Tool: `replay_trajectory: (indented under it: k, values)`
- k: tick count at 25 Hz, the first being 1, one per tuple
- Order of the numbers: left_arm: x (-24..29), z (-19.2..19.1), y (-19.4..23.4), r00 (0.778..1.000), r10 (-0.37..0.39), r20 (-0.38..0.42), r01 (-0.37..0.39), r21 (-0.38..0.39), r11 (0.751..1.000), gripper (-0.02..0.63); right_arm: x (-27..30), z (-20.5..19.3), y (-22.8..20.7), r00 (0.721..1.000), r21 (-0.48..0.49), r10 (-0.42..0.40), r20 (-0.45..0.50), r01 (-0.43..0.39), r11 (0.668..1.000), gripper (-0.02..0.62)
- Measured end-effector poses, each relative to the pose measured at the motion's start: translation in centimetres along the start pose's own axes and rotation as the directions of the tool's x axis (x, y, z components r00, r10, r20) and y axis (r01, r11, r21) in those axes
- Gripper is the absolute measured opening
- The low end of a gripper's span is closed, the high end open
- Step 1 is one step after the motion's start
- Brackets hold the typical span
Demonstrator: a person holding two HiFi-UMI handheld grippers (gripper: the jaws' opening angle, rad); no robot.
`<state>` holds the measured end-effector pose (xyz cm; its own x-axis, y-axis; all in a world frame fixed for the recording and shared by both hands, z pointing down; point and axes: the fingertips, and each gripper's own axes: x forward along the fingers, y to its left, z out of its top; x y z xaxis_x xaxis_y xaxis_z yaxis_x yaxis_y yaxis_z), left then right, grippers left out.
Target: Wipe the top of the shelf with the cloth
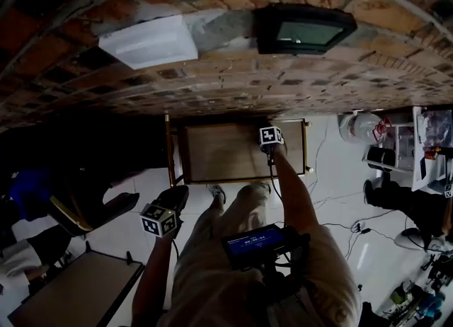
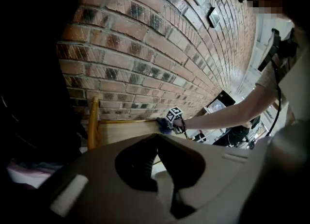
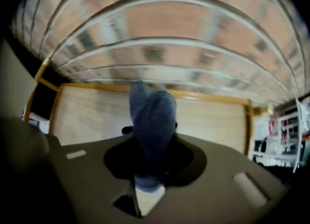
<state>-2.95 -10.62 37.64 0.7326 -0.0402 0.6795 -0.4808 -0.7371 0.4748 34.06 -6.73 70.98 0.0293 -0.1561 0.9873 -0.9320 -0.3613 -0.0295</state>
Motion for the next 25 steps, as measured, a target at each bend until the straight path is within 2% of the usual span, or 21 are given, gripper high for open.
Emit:
replay_trajectory:
  k: [3,6,9,12,15,18,20,22,25]
  values:
    - [1.6,0.2,-1.5,1.0,-0.007,-0.016,0.007,0.01,1.0,0.0,-1.0,-2.8,-8.1,0.997,0.121,-0.07,-0.041,0.074,0.99,0.101]
    - [2.9,-0.1,-3.2,0.998,-0.024,-0.053,0.025,0.02,0.999,0.0,-1.2,-4.3,-13.3,0.994,0.208,-0.102,-0.046,0.11,0.972,0.101]
    - [3.9,-0.3,-4.8,0.996,-0.042,-0.073,0.045,0.039,0.998,0.0,-1.8,-5.0,-15.3,0.992,0.256,-0.111,-0.054,0.121,0.959,0.101]
    - [4.2,-0.5,-5.8,0.995,-0.055,-0.081,0.06,0.061,0.996,0.0,-2.9,-4.6,-14.3,0.992,0.267,-0.122,-0.021,0.124,0.956,0.101]
    - [4.2,-0.8,-5.9,0.994,-0.059,-0.094,0.067,0.09,0.994,0.0,-3.9,-3.0,-8.8,0.997,0.237,-0.047,0.067,0.03,0.971,0.101]
    - [3.6,-1.4,-5.2,0.993,-0.059,-0.105,0.071,0.112,0.991,0.0,-5.5,-3.2,-1.5,0.998,0.155,-0.027,0.048,0.02,0.988,0.101]
    - [2.9,-1.8,-4.4,0.994,-0.05,-0.101,0.062,0.119,0.991,0.0,-5.7,-2.9,5.0,0.998,0.078,0.039,0.044,-0.043,0.996,0.101]
    - [2.0,-2.1,-3.5,0.995,-0.042,-0.089,0.052,0.116,0.992,0.0,-5.7,-2.3,12.3,0.99,-0.011,0.134,0.043,-0.134,0.991,0.101]
    - [0.4,-3.2,-2.4,0.996,-0.031,-0.082,0.04,0.114,0.993,0.0,-5.4,-1.9,22.6,0.964,-0.135,0.264,0.033,-0.257,0.957,0.101]
